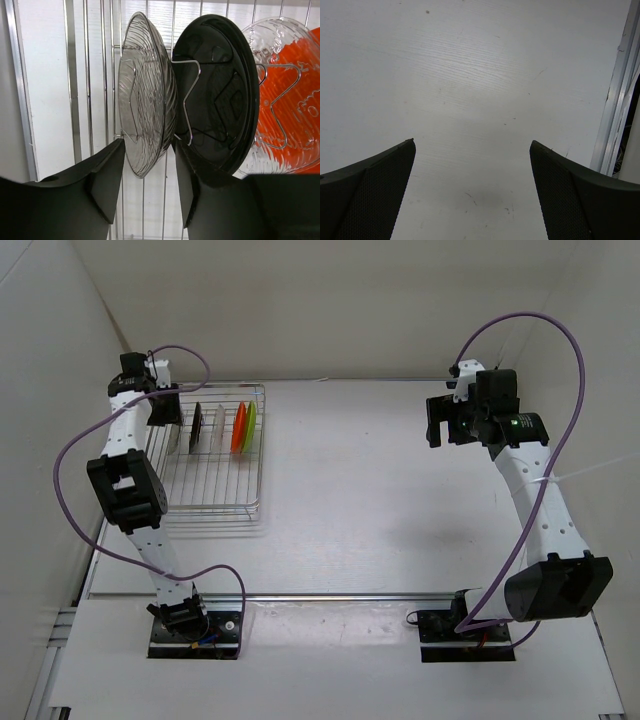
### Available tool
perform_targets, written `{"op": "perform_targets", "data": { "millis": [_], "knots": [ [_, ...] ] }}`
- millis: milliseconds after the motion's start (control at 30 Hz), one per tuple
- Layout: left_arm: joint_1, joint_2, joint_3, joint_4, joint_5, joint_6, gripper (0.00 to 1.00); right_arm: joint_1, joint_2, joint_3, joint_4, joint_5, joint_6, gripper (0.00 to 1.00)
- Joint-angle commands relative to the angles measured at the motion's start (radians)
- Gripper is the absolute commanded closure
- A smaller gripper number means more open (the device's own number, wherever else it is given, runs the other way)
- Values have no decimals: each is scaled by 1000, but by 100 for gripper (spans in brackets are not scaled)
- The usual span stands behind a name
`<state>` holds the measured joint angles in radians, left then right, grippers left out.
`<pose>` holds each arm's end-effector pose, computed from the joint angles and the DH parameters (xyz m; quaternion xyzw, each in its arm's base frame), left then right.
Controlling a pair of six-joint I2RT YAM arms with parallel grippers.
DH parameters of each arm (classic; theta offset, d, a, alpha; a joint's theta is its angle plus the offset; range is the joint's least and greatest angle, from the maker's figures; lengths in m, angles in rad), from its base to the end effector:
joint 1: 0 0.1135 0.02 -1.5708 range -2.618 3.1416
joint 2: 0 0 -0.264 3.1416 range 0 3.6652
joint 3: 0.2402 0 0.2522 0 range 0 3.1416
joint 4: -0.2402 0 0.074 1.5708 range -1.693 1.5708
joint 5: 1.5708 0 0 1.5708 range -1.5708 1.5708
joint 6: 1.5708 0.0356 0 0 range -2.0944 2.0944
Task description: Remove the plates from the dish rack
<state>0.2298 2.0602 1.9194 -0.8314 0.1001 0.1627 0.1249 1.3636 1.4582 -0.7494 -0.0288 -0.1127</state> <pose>0.4455 0.1006 0.2811 -0.0173 0.9543 0.0105 0.2982 0.2884 0.0372 0.3880 -0.1126 0.8898 0.0156 0.4420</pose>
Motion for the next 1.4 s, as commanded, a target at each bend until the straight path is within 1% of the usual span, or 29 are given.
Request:
{"op": "perform_targets", "data": {
  "millis": [0,100,133,200,233,333,467,500,533,567,667,700,767,967,1133,1333,1367],
  "knots": [
    [0,2,-3,-2,33,8,45,4,-31,-4,41,-2,-12,2],
    [0,21,6,-2,33,8,47,4,-31,-4,41,-2,-12,2],
    [0,21,6,-2,33,8,51,4,-31,-4,41,-2,-12,2],
    [0,34,16,-12,42,8,53,4,-31,-4,41,-2,-12,2],
    [0,43,16,-12,43,8,59,4,-31,-4,41,-2,-12,2],
    [-9,43,16,-12,43,8,66,4,-31,-4,41,-2,-12,2],
    [-9,34,16,-12,43,8,66,4,-31,-13,41,-2,-12,2],
    [-9,23,16,-12,43,8,68,4,-31,-13,41,-2,-12,2],
    [-9,11,16,-12,43,8,71,4,-31,-13,41,-2,-12,2],
    [-9,11,16,-12,43,8,71,4,-31,-13,41,-2,-12,2],
    [-9,-14,7,-12,33,8,80,4,-31,-13,41,-2,-12,2],
    [-9,-24,7,-12,33,8,81,4,-21,-13,41,-2,-12,2],
    [-9,-37,7,-12,33,18,88,4,-21,-13,41,-2,-12,2],
    [-9,-71,7,-12,24,50,88,13,-21,-13,41,-2,-12,2],
    [-9,-109,21,-46,15,70,88,13,-21,-13,41,-2,-12,2],
    [-9,-184,101,-119,75,92,88,13,-21,-4,32,-2,-12,2],
    [-9,-218,110,-120,85,92,88,13,-21,-4,32,-2,-12,2]
  ]
}}
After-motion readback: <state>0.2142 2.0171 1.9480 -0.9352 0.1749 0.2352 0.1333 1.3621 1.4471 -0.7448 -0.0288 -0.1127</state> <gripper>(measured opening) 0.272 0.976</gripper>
